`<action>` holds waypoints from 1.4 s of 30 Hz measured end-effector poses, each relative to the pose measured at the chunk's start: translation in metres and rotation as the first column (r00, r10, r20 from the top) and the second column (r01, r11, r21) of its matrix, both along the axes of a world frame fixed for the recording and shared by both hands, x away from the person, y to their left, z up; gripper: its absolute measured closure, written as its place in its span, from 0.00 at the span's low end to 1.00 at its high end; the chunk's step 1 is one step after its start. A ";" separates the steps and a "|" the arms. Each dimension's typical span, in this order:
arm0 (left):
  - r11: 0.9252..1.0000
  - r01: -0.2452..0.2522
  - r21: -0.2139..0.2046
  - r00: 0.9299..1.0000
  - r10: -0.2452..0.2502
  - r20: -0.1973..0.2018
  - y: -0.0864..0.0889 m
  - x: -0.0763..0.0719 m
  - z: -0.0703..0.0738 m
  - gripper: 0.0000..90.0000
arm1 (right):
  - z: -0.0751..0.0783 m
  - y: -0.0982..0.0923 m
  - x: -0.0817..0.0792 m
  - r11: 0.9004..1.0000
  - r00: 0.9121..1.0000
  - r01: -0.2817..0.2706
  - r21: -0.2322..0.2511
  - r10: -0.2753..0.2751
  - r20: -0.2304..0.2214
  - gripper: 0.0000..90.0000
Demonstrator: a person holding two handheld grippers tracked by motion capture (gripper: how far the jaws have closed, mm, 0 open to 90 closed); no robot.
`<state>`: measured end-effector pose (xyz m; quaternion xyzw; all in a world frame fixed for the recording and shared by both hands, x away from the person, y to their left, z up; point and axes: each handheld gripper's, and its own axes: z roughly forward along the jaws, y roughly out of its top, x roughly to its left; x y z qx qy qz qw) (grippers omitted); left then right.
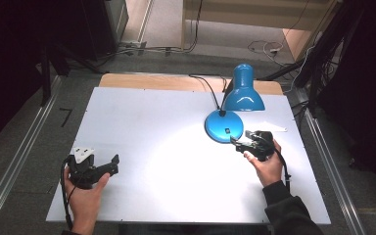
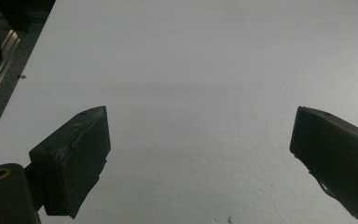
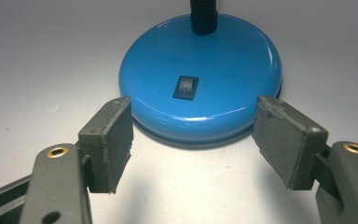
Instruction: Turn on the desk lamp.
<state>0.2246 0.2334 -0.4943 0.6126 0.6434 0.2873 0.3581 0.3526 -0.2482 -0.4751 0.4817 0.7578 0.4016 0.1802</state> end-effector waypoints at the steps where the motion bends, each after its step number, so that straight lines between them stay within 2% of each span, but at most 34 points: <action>1: 1.000 0.000 0.000 1.000 0.000 -0.001 0.000 0.000 0.000 0.07 | 0.001 -0.001 -0.002 1.000 1.000 0.001 0.002 -0.001 -0.001 0.31; 18: 1.000 0.001 -0.003 1.000 -0.001 0.001 0.000 -0.001 0.001 0.07 | 0.002 -0.029 -0.030 1.000 1.000 0.015 -0.010 -0.015 -0.001 0.32; 25: 1.000 0.002 -0.002 1.000 -0.002 0.000 -0.001 0.000 0.000 0.07 | 0.002 -0.046 -0.040 0.999 0.999 0.035 -0.006 -0.035 -0.002 0.32; 42: 1.000 -0.013 -0.005 1.000 0.013 0.002 0.002 -0.001 0.000 0.07 | -0.003 -0.077 -0.062 0.995 0.996 0.088 -0.035 -0.089 -0.012 0.31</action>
